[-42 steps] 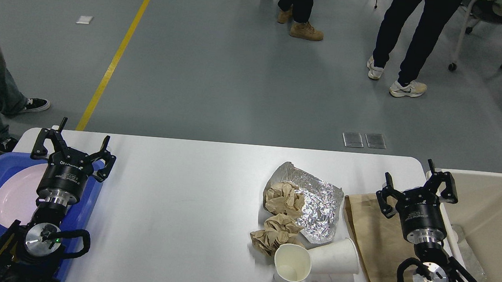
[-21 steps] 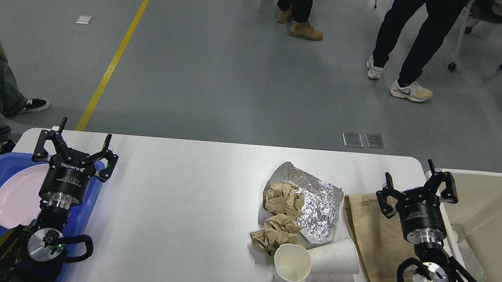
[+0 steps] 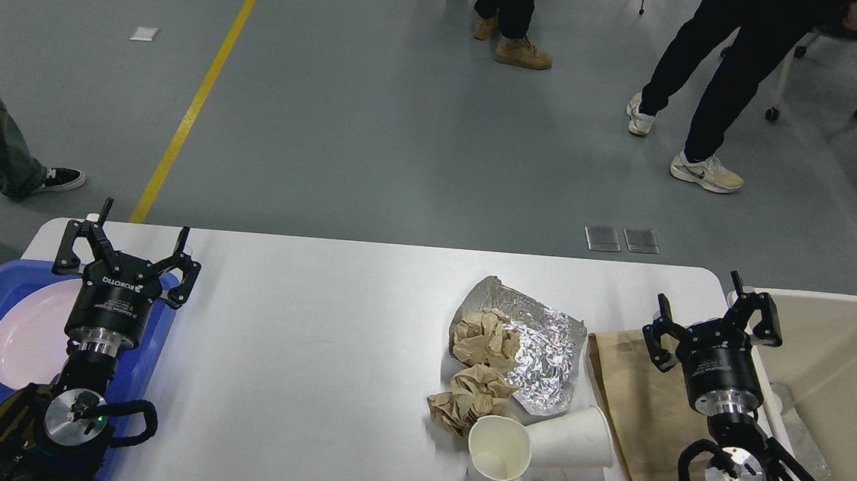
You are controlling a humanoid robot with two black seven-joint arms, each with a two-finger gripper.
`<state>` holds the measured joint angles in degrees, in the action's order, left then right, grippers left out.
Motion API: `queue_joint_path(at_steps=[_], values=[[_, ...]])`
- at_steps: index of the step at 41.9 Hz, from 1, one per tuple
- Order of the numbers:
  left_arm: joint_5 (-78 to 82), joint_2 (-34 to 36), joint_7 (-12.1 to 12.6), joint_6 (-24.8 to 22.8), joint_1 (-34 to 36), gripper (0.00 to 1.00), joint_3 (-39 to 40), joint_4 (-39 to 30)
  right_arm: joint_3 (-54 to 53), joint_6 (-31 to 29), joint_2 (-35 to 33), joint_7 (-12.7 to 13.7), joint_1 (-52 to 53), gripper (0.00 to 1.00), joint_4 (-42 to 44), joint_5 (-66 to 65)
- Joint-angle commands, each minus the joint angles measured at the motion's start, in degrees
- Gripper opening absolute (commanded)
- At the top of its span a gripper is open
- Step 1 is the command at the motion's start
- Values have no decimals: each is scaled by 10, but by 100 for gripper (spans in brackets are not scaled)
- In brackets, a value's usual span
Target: Tidy desktop
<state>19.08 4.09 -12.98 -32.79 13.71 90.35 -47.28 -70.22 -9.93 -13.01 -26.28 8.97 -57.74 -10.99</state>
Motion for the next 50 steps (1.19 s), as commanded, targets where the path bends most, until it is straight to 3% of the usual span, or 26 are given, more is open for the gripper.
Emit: queue_joint_path(at_steps=[1,50], values=[[0,0,1,-1,0,97,0,1,0,0,0,0,0,100,0,0],[0,0,1,-2,0,97,0,1,-37,7,-5,-2,7,100,2,0]])
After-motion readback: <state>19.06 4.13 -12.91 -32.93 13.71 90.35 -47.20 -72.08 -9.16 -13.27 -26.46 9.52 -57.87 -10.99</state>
